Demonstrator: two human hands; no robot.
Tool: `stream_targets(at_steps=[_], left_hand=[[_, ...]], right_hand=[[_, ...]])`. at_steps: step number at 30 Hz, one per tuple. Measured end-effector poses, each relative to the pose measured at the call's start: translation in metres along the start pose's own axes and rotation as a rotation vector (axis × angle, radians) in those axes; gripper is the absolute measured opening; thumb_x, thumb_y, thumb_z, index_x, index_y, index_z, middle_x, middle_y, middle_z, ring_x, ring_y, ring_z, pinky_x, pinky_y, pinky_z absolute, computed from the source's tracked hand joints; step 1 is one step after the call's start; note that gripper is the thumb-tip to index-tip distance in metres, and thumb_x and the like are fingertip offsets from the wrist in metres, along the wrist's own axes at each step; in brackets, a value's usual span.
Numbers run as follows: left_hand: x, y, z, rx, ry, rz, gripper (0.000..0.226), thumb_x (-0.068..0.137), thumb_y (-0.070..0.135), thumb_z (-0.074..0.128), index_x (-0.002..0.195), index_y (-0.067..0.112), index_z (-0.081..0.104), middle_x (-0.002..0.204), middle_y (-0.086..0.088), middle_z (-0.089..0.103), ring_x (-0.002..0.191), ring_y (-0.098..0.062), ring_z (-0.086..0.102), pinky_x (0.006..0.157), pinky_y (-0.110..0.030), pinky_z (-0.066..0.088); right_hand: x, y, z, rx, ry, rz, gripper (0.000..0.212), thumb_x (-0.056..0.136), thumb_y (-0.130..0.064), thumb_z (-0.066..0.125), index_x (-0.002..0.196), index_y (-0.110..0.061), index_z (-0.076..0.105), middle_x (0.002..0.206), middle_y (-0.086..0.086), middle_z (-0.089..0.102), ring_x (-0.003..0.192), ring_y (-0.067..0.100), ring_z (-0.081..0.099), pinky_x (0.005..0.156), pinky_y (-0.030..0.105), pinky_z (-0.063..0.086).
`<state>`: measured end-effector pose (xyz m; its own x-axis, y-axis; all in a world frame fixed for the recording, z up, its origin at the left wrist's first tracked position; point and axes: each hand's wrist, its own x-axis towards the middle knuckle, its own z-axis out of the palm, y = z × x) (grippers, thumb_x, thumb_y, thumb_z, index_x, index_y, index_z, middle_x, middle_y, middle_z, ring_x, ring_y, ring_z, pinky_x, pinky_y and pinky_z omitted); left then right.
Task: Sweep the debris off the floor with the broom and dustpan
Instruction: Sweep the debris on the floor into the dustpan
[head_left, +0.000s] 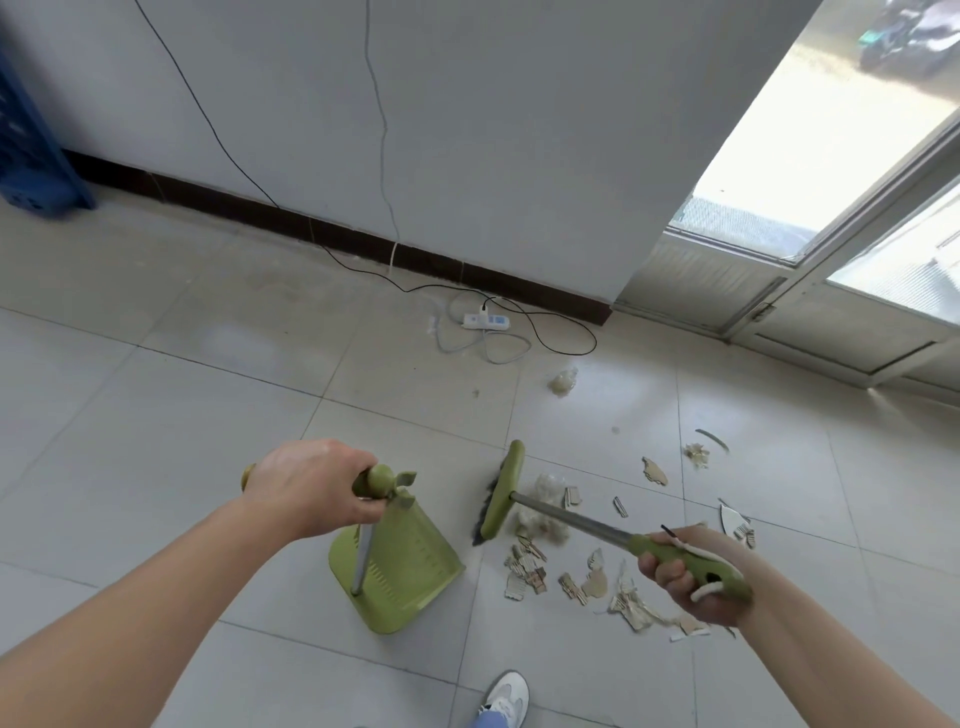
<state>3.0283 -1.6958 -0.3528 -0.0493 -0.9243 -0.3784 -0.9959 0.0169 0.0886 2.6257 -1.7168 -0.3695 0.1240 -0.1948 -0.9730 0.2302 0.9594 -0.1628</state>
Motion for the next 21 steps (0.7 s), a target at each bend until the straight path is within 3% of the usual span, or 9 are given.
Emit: stream_targets(at_steps=[4, 11, 17, 21], left_hand=[[0.014, 0.002, -0.009, -0.003, 0.01, -0.022, 0.035, 0.081, 0.06, 0.055, 0.082, 0.025, 0.059, 0.073, 0.009, 0.059, 0.067, -0.013, 0.057, 0.047, -0.024, 0.033], [0.065, 0.002, -0.026, 0.0, 0.024, -0.077, 0.036, 0.081, 0.062, 0.054, 0.078, 0.026, 0.058, 0.072, 0.009, 0.059, 0.066, -0.013, 0.057, 0.047, -0.025, 0.033], [0.117, 0.01, -0.04, -0.003, 0.018, -0.109, 0.037, 0.082, 0.06, 0.055, 0.084, 0.023, 0.061, 0.078, 0.007, 0.062, 0.075, -0.014, 0.059, 0.047, -0.024, 0.033], [0.15, 0.021, -0.047, 0.011, 0.015, -0.097, 0.034, 0.082, 0.058, 0.055, 0.084, 0.024, 0.061, 0.079, 0.007, 0.062, 0.075, -0.016, 0.058, 0.047, -0.024, 0.033]], right_hand=[[0.016, -0.022, 0.02, -0.03, -0.058, -0.003, 0.025, 0.096, -0.019, 0.039, 0.082, 0.0, 0.048, 0.066, 0.007, 0.047, 0.025, 0.013, 0.045, 0.025, 0.015, 0.037], [0.074, -0.105, 0.062, -0.122, -0.158, 0.016, 0.031, 0.095, -0.024, 0.039, 0.075, -0.003, 0.05, 0.049, 0.003, 0.05, 0.027, 0.012, 0.047, 0.028, 0.014, 0.036], [0.114, -0.161, 0.092, -0.064, -0.218, 0.005, 0.045, 0.094, -0.02, 0.036, 0.058, -0.002, 0.055, 0.069, 0.001, 0.043, 0.029, 0.01, 0.044, 0.029, 0.012, 0.033], [0.126, -0.187, 0.096, 0.005, -0.202, -0.009, 0.046, 0.095, -0.017, 0.036, 0.055, -0.002, 0.053, 0.069, 0.003, 0.044, 0.028, 0.011, 0.044, 0.027, 0.012, 0.034]])
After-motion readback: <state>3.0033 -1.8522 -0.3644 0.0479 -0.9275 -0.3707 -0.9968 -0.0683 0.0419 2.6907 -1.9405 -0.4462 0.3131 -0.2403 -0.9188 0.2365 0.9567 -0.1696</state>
